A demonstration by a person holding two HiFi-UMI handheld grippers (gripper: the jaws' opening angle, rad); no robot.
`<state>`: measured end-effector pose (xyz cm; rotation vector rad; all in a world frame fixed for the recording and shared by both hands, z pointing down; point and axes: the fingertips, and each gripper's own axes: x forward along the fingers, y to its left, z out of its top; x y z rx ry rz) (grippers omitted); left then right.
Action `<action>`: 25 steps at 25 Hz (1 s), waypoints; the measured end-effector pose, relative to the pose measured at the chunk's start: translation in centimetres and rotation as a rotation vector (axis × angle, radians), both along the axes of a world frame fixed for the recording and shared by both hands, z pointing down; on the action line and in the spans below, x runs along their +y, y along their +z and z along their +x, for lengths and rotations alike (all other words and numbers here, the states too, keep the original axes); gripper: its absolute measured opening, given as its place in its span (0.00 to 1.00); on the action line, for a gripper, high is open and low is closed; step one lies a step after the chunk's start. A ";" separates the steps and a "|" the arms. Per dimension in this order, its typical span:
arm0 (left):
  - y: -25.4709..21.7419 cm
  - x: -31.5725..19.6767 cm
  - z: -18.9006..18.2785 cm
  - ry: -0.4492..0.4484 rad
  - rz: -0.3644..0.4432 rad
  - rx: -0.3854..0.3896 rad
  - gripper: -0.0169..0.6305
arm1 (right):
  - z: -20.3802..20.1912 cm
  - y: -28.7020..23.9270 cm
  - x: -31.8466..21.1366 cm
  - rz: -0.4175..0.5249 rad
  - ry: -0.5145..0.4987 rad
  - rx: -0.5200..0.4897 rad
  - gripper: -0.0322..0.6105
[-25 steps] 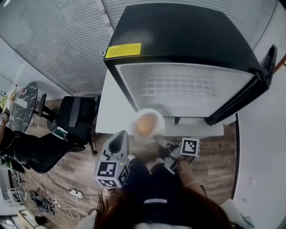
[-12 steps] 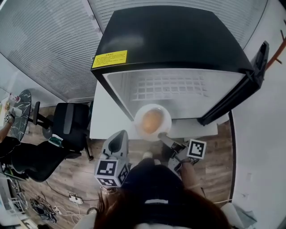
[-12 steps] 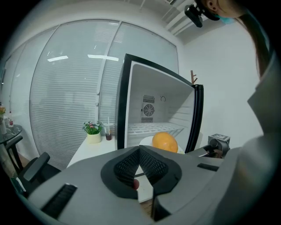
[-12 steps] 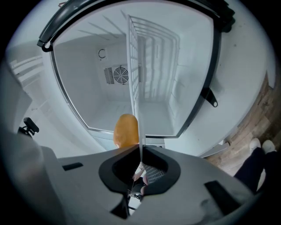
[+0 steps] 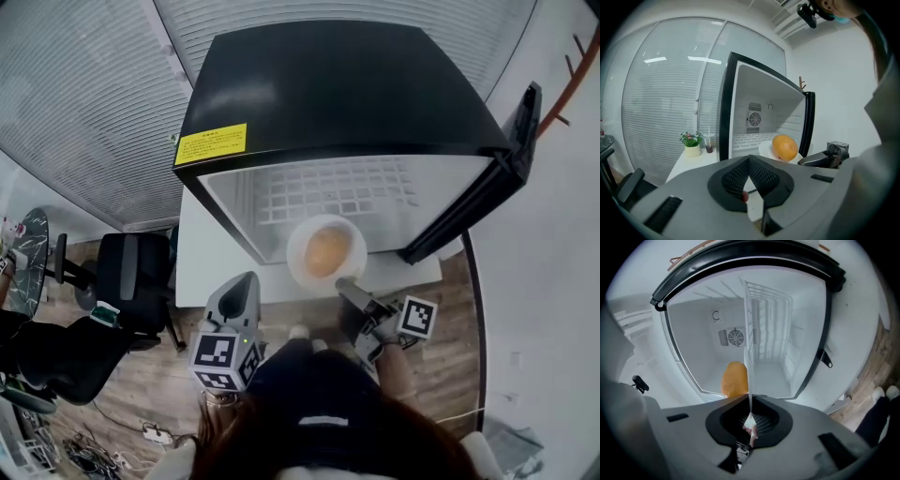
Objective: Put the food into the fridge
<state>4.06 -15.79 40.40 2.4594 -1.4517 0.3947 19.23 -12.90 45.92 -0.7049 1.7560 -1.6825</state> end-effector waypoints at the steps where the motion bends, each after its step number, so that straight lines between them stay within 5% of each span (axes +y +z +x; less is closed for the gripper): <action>1: 0.1 -0.2 0.0 0.005 -0.002 0.001 0.03 | 0.3 -0.1 -0.1 0.001 0.011 0.002 0.07; 25: 0.7 -3.1 -2.1 -0.009 -0.015 0.026 0.03 | 3.5 -1.1 -4.9 -0.031 0.170 -0.006 0.07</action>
